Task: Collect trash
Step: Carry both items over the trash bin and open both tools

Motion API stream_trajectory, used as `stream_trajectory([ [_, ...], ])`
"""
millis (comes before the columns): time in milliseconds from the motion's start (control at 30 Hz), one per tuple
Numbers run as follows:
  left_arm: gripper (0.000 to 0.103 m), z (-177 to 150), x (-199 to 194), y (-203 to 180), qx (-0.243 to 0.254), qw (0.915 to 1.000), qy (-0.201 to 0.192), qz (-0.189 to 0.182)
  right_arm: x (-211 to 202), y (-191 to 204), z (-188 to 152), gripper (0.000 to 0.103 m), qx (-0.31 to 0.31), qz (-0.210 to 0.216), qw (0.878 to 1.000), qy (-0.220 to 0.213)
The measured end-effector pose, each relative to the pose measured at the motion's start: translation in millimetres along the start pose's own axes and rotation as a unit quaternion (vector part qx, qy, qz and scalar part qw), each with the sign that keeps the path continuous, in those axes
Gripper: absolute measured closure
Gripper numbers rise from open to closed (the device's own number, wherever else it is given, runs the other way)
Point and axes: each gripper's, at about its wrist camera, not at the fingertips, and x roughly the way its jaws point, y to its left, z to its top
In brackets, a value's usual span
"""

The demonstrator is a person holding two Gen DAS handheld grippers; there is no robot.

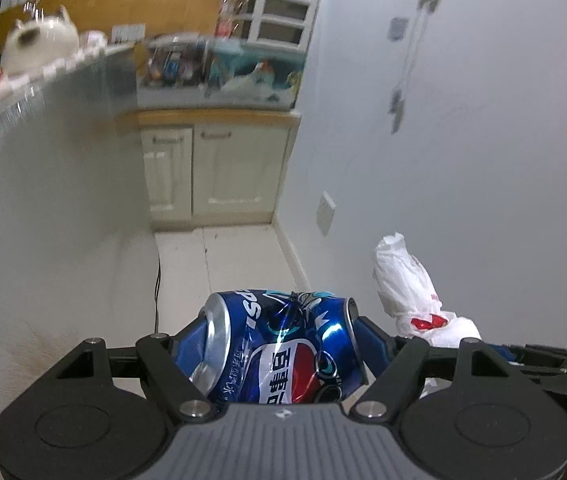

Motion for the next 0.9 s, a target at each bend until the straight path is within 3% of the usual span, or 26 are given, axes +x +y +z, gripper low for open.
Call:
stream_trajectory([
  [367,0.025,-16.3,120.1,50.9,-0.046,0.9974,0.054,0.006,143.2,-15.9,-12.5,0.054,0.068,-0.008,0.995,0.072],
  [533,0.025,-39.1,170.4,77.6,-0.061,0.9932,0.096,0.025,213.9,-16.4,-47.3,0.054,0.079,-0.015,0.989,0.126],
  [767,0.025,-71.4,221.0,103.7,-0.08,0.9866,0.138,0.036,297.0,-22.8,-108.3,0.054,0.089,-0.029,0.971,0.221],
  [900,0.025,-85.3,247.7,112.8,-0.102,0.9832,0.149,0.03,335.8,-16.8,-122.0,0.054,0.054,-0.025,0.966,0.252],
])
